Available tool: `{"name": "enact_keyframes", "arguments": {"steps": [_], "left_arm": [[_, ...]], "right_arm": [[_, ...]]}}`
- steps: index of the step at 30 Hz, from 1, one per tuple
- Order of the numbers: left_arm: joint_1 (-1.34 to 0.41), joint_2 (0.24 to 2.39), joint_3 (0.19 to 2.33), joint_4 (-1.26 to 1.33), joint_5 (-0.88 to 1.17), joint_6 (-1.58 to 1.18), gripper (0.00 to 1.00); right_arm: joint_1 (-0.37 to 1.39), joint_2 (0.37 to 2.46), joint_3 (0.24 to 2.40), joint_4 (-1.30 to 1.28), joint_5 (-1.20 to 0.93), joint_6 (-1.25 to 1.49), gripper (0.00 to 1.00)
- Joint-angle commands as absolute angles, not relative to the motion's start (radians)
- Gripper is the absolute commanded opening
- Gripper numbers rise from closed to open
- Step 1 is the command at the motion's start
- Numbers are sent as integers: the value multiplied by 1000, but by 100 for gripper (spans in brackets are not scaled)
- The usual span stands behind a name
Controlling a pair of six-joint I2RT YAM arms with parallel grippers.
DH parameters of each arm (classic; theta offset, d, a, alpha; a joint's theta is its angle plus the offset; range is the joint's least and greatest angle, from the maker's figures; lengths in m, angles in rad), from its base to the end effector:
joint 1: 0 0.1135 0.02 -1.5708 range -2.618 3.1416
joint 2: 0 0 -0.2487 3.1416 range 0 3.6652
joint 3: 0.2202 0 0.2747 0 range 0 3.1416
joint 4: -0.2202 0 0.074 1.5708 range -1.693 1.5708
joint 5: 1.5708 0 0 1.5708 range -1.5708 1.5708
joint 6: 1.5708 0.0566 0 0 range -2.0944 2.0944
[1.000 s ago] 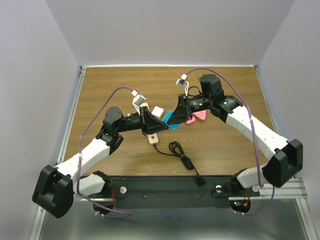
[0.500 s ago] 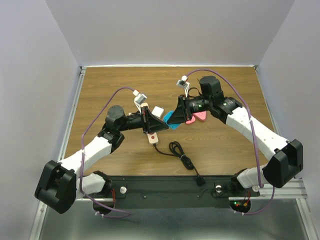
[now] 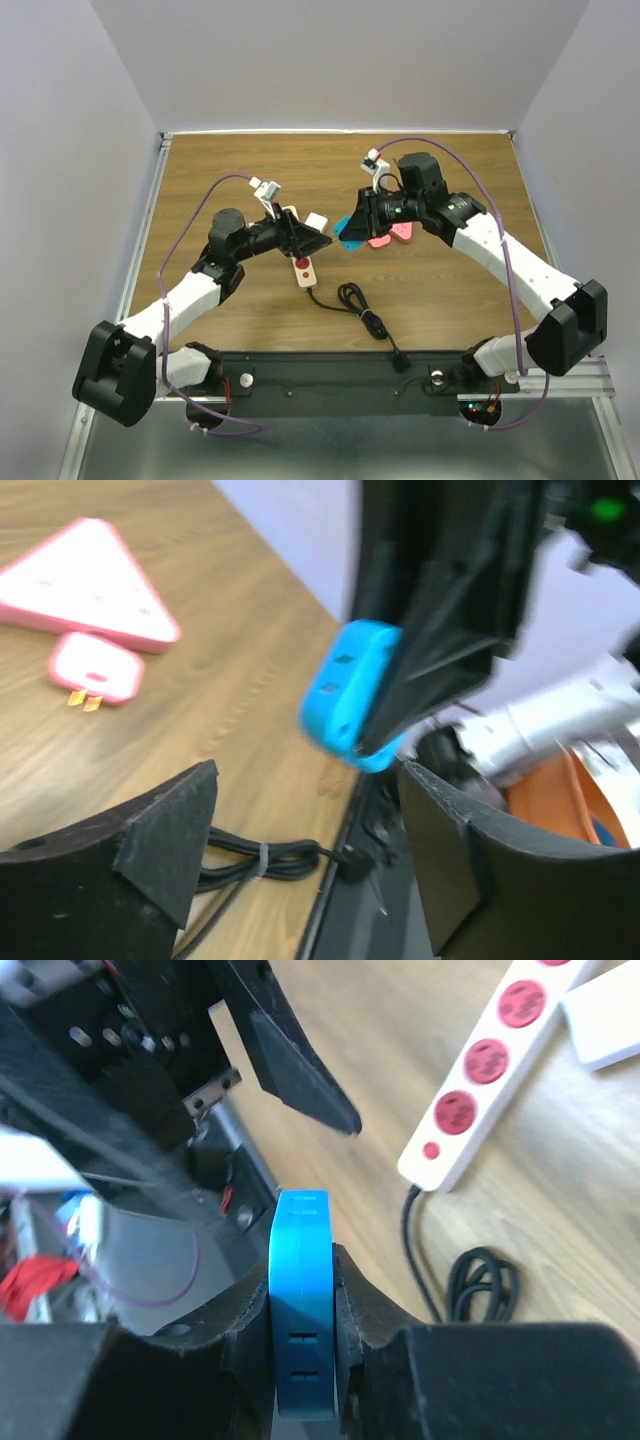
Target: Insert the plug
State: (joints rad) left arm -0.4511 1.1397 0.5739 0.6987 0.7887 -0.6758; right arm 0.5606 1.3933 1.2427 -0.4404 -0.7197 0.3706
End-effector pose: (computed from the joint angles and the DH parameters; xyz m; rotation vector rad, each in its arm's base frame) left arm 0.2412 -0.1614 0.2615 0.5413 1.5725 -1.4450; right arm 0.2740 0.2160 0.3124 -0.6610 2.1911 1.2916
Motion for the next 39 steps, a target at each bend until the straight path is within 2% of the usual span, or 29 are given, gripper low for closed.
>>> {"name": "enact_keyframes", "arguments": {"steps": [1,5,9,13,21,26,39], "left_arm": [[-442,1082,548,563,582,-578,84],[-442,1066,575,353,187,-523,84],[-442,1127,624,213,-26,-500,82],[-440,1202,650,195,-129,-485,81],[-440,1415,729,225,-137,-451,81],[-440,1463,736,291,-103,-449,81],[-426,1595,796,325,-75,-433,81]], "right_arm": [[551,1362,1345,-436,-589,380,0],[558,1406,1348,-446,-531,391,0],[633,1440,1322,-459,-368,399,1],[702,1482,1312,-456,-215,437,0],[816,1618,1359,-462,-42,505,0],[854,1693,1368,-462,26,538,0],[856,1818,1453,-463,81,549,0]]}}
